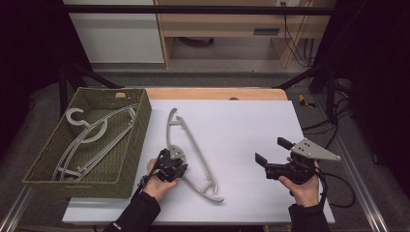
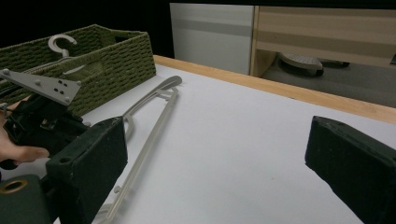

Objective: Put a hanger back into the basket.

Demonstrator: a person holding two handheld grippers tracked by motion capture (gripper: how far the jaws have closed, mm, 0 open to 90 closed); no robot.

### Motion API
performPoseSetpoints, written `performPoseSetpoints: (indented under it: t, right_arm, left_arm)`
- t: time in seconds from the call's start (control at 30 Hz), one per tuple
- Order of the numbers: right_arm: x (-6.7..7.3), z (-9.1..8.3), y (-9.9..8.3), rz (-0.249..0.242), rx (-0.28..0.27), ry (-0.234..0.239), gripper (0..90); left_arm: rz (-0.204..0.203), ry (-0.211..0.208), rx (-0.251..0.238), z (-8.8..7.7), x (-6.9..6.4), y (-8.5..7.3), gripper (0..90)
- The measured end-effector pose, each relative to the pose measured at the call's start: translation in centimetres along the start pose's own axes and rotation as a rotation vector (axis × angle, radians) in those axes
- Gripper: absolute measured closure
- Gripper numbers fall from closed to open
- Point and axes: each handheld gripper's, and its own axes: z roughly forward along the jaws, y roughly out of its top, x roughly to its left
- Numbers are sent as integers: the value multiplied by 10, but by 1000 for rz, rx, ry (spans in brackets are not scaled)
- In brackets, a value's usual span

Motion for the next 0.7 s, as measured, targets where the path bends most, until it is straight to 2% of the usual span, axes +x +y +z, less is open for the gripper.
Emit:
performPoseSetpoints:
  t: [0.17,0.27,0.33,0.37,0.4,0.5,0.57,0.6,0.7]
  right_arm:
    - [1,1,0,-7,1,2,57]
    - [0,0,0,-3,-1,0,57]
    - [0,-1,0,-2,0,4,57]
    - [-1,-2,0,-2,-2,1,57]
    - [-1,-2,0,-3,-3,0,57]
    - [-1,-2,0,-1,-7,-1,57]
    - [-1,-2,0,-6,-5,0,57]
    - [0,-2,0,-2,-5,1,57]
    - [1,-2,1,-4,-2,1,57]
  left_arm:
    - [30,-27,-26,3,3,1,740]
    - [13,-49,-35,2,5,1,742]
    - [6,-45,-33,-1,5,0,744]
    - [-4,-45,-43,-6,6,1,695]
    - [-32,-36,-71,-10,6,1,597]
    - [-103,-13,-97,-25,12,1,565]
    - [-133,16,-84,-30,17,0,545]
    - [-148,29,-61,-30,19,-2,539]
    - [-174,41,-34,-27,20,-7,531]
